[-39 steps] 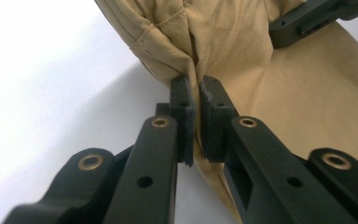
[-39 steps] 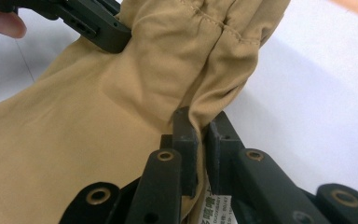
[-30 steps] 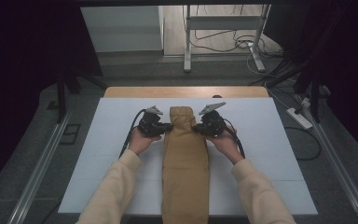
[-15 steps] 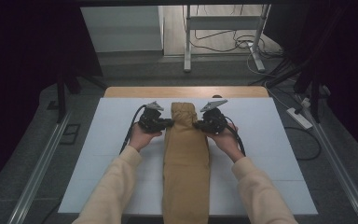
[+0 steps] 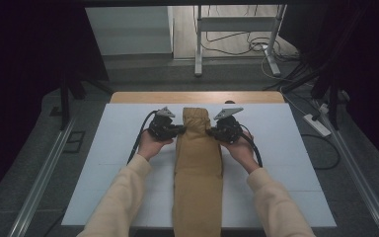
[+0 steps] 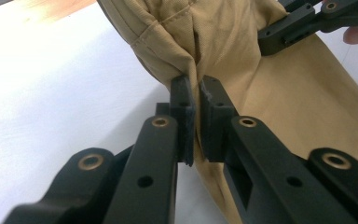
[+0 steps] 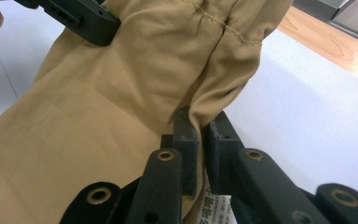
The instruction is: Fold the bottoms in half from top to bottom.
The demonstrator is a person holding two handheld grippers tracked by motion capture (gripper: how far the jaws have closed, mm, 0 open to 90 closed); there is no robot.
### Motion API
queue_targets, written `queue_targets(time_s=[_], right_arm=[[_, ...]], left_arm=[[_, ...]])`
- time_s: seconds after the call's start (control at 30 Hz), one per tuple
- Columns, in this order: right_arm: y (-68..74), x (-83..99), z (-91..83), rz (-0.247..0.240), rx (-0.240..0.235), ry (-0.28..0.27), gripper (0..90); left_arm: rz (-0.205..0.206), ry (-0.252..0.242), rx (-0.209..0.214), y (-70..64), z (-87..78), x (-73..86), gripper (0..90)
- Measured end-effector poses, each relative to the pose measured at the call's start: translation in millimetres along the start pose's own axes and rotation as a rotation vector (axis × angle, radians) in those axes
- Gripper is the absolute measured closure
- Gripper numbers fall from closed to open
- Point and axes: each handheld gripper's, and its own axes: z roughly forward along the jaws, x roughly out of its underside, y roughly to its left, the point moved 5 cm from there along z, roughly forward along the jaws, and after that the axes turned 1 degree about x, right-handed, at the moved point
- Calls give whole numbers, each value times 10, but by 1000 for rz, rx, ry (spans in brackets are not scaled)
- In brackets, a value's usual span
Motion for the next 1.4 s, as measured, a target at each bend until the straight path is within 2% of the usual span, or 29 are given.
queue_targets(time_s=[0.43,0.57,1.07,1.4], right_arm=[[47,49,-83,11,-17,-30,837],[59,61,-105,21,-28,-20,838],[159,66,-216,9,-59,-1,841],[246,74,-298,-13,-67,-15,841]], left_arm=[[28,-26,20,-130,-98,14,846],[36,-19,26,-157,-103,25,847],[41,-27,54,-249,-190,74,848],[52,-42,64,-334,-273,124,848]])
